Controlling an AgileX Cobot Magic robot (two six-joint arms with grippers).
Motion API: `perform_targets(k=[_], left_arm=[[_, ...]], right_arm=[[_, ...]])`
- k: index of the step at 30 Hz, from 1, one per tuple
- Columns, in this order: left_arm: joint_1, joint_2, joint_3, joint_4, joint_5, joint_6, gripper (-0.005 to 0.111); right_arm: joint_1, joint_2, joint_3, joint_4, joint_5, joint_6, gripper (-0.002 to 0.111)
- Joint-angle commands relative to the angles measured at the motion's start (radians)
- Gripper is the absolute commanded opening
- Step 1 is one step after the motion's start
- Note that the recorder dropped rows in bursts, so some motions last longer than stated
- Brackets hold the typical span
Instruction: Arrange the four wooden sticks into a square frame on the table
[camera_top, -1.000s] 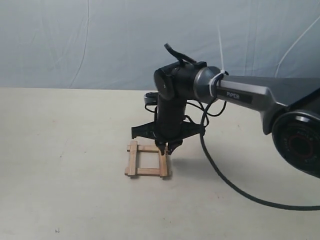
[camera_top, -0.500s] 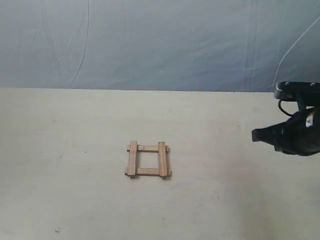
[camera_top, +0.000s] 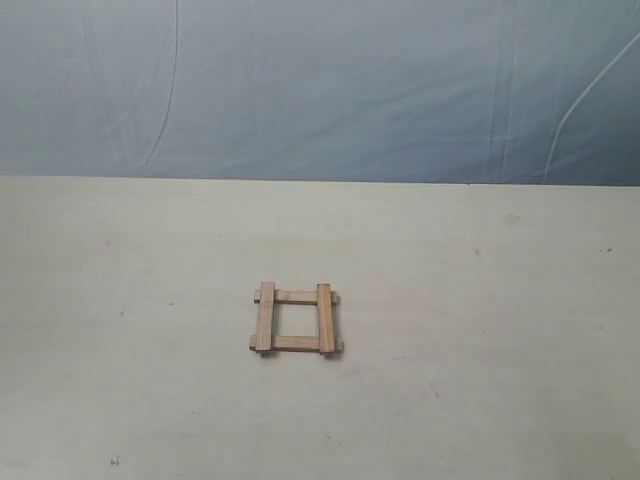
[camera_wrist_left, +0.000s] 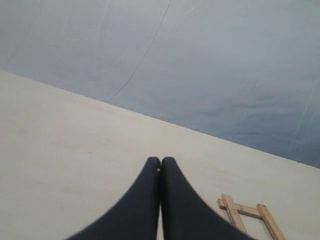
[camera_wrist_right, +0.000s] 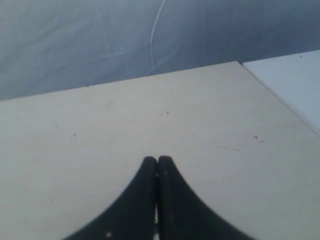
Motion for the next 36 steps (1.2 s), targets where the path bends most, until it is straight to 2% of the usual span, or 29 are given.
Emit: perform_targets(k=[1,4,11,18,22,29,33,36], left_arm=[[-0.007,-0.007,0.002,0.093,-0.048,0.004,0.000],[-0.007,-0.007,0.002,0.131,-0.050,0.004,0.000],[-0.007,-0.007,0.002,0.161,-0.044,0.004,0.000],[-0.005,-0.007,0.002,0.138,-0.042,0.018,0.000],[-0.005,-0.007,0.002,0.016,-0.042,0.178,0.000],[-0.005,-0.007,0.002,0.016,-0.029,0.181,0.000],[-0.005,-0.007,0.002,0.025,-0.024,0.181,0.000],[-0.005,-0.007,0.002,0.025,-0.022,0.181,0.000]], right_arm=[[-0.013,-0.161,0.135,-0.002,-0.088,0.002,-0.001],[-0.013,-0.243,0.208,0.023,-0.236,0.002,-0.001],[0.000,-0.380,0.208,0.080,0.120,0.002,-0.001],[0.005,-0.380,0.208,0.084,0.124,0.002,-0.001],[0.005,-0.380,0.208,0.084,0.124,0.002,-0.001],[0.005,-0.380,0.208,0.092,0.110,-0.007,-0.001],[0.011,-0.380,0.208,0.155,0.112,-0.362,-0.001],[0.011,-0.380,0.208,0.216,0.125,-0.373,-0.001]])
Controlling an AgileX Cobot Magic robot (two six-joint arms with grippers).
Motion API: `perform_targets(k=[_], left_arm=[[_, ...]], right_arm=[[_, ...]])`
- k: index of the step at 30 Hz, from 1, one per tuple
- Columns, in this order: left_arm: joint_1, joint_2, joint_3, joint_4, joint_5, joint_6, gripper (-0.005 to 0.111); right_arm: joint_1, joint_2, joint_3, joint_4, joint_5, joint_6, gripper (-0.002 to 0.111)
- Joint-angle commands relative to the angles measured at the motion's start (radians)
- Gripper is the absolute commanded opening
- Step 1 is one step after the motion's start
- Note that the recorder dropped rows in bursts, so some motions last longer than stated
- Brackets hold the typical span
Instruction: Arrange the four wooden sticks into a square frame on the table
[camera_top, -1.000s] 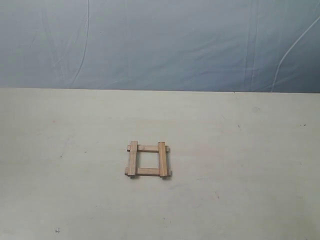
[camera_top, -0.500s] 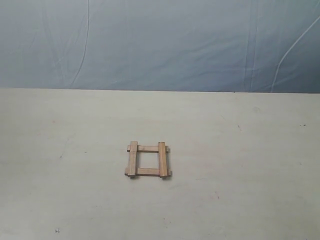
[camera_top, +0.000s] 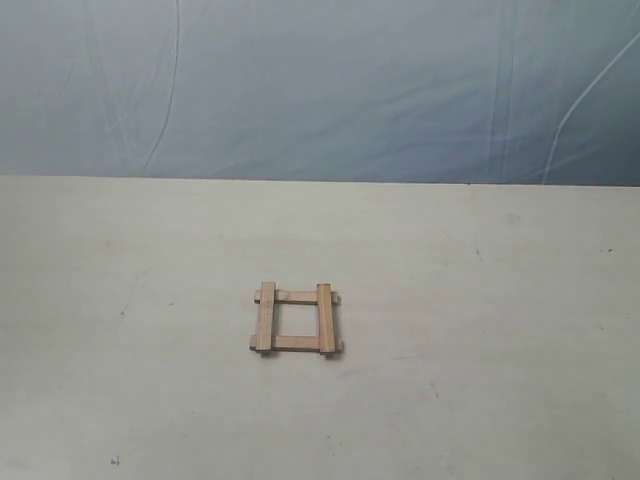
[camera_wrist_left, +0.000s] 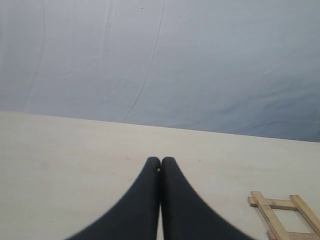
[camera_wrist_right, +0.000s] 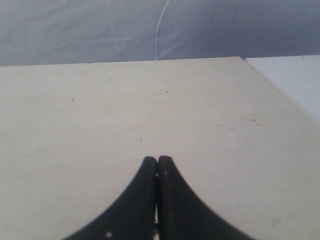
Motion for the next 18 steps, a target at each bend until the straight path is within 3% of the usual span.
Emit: perform_targets(k=[1,18], left_arm=[[-0.005,-0.005,0.002,-0.001,0.012,0.003,0.000],[-0.005,-0.005,0.002,0.014,0.083,0.003,0.000]], right_arm=[[0.007,-0.007,-0.001,0.065,0.002,-0.102,-0.001],[0.076,-0.007,-0.001,0.044,-0.055,-0.027,-0.001]])
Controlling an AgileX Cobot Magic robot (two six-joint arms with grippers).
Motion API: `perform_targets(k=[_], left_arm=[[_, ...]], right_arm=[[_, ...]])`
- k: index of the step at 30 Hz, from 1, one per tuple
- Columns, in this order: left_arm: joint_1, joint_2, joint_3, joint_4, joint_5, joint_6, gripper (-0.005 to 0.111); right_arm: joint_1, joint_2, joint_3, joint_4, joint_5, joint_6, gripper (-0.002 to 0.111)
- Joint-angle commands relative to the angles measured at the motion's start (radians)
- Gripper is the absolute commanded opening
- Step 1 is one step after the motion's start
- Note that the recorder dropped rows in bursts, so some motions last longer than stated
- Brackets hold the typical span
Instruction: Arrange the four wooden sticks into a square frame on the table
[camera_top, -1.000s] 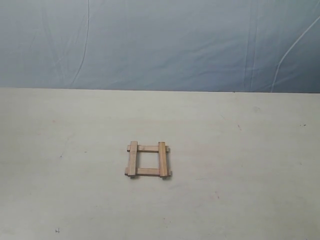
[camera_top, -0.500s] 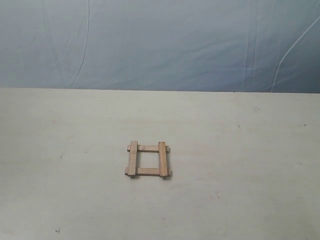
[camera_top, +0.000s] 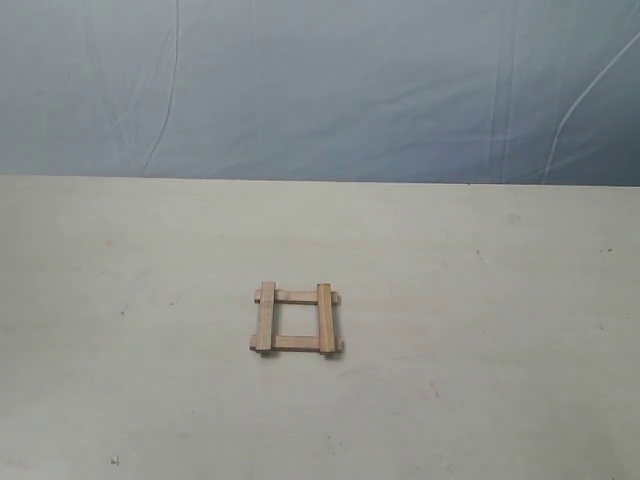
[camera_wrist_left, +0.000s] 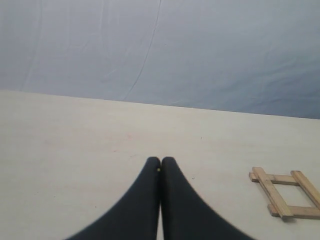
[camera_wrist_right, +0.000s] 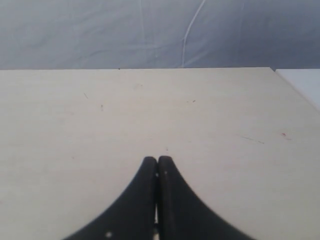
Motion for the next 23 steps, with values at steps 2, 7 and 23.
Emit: perform_targets(k=[2,7,23], left_arm=[[-0.005,-0.005,0.002,0.003,0.004,0.003,0.000],[-0.005,-0.005,0.002,0.003,0.002,0.003,0.000],[-0.005,-0.005,0.002,0.015,0.002,0.003,0.000]], right_arm=[[0.001,-0.004,-0.001,-0.008,-0.027,0.006,-0.001],[0.001,-0.004,-0.001,-0.006,-0.029,0.006,-0.001],[0.001,-0.004,-0.001,0.003,-0.031,0.006,-0.001]])
